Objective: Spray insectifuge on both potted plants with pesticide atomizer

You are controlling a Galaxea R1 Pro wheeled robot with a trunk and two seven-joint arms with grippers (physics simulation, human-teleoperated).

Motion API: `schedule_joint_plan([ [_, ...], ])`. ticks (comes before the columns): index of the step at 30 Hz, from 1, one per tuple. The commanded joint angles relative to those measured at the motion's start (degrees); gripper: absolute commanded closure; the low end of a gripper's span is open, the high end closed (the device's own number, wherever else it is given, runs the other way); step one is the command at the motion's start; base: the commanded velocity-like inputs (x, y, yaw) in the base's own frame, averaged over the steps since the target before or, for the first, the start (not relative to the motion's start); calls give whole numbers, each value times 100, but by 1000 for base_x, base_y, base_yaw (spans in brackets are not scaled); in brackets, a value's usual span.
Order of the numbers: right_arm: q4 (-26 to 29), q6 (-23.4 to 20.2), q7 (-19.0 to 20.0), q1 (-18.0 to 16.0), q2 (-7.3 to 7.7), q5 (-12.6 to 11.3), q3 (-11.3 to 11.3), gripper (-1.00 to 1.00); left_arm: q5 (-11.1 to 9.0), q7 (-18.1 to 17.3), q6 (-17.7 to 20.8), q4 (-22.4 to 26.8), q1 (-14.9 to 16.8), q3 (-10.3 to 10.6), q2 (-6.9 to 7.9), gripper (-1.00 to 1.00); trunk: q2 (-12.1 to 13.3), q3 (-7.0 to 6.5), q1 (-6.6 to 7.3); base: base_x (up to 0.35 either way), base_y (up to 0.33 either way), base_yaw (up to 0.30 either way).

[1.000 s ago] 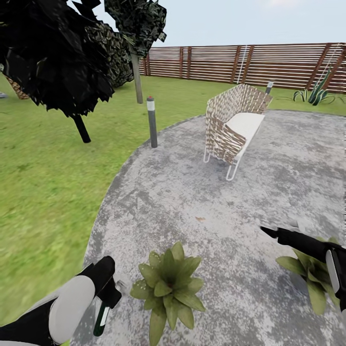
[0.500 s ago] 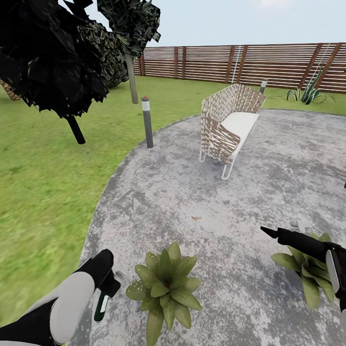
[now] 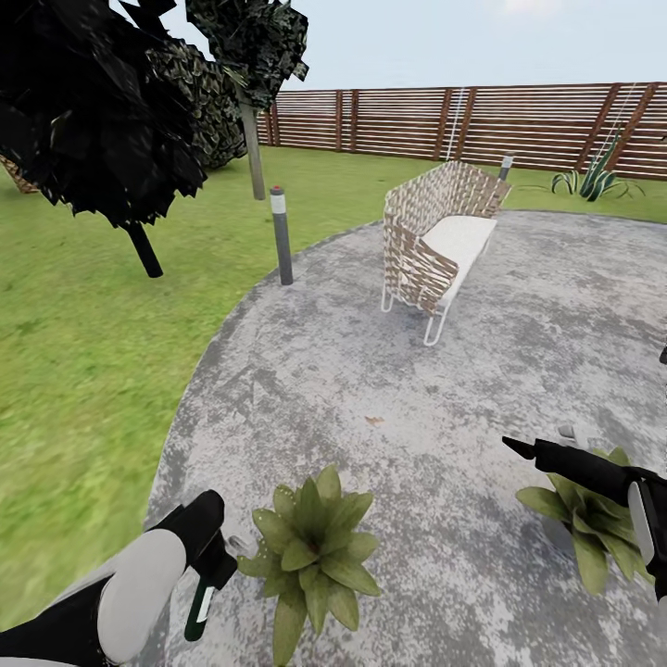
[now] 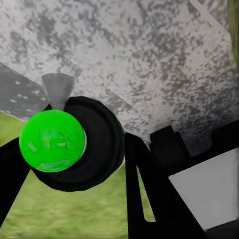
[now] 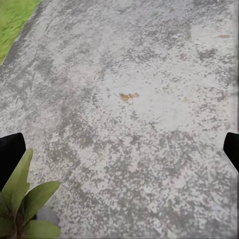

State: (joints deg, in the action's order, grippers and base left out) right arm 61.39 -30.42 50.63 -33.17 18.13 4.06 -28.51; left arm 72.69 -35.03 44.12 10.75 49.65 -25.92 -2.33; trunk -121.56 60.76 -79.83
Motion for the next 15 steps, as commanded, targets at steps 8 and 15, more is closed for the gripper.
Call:
schedule_joint_plan([
  [8, 4, -26, 44, -6, -2, 42, -14, -100, 70, -48, 17, -4, 4, -31, 19, 100, -2, 21, 1, -5, -19, -133],
  [15, 4, -26, 44, -6, -2, 42, -14, -100, 70, -48, 17, 9, 6, -35, 22, 100, -2, 49, 1, 0, 44, -257],
])
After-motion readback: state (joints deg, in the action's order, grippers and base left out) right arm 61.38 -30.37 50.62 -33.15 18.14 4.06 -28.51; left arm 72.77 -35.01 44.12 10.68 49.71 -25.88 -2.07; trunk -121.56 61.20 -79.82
